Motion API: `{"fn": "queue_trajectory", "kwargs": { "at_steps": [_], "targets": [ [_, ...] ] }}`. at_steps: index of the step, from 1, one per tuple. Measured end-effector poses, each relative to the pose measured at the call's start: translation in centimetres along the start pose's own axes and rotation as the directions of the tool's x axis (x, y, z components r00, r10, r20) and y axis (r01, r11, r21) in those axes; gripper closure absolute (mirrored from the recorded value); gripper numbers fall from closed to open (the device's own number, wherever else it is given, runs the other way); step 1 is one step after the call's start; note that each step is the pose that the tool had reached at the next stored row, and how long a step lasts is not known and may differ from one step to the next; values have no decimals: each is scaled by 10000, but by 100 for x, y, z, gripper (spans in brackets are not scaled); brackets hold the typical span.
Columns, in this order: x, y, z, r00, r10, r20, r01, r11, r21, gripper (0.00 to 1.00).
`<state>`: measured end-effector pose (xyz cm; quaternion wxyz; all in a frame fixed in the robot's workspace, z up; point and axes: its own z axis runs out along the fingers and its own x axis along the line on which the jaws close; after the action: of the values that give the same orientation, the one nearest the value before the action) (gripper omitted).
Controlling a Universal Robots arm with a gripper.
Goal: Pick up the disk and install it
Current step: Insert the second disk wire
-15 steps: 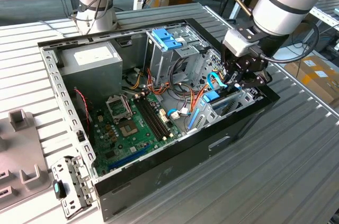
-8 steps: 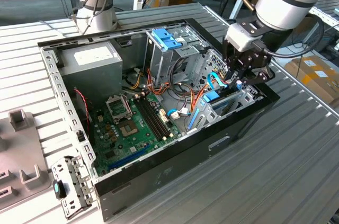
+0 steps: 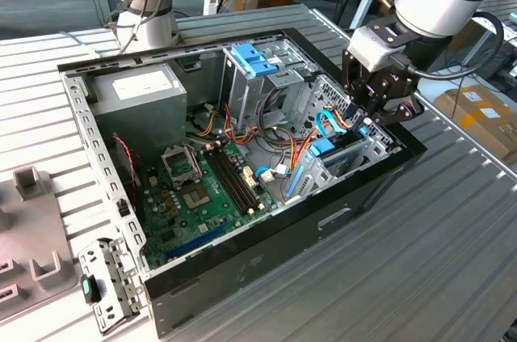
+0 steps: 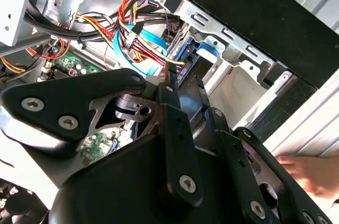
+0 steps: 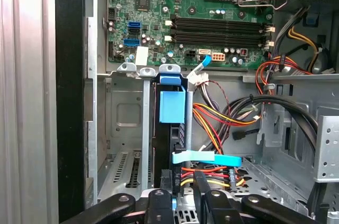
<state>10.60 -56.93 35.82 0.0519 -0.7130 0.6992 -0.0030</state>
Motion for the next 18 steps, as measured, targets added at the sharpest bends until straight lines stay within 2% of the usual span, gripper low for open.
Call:
{"fn": "queue_trajectory", "kwargs": {
  "at_steps": [2,4,8,14,18],
  "targets": [
    [0,0,-1,10000,0,0,0,10000,-6,70],
    [0,-1,-1,10000,11,1,-11,9999,-154,70],
    [0,0,0,10000,21,2,-21,9998,-173,70],
    [-3,35,-4,9997,232,-15,-232,9996,-150,70],
    [-10,98,-8,9993,376,-25,-377,9992,-128,70]
  ]
}}
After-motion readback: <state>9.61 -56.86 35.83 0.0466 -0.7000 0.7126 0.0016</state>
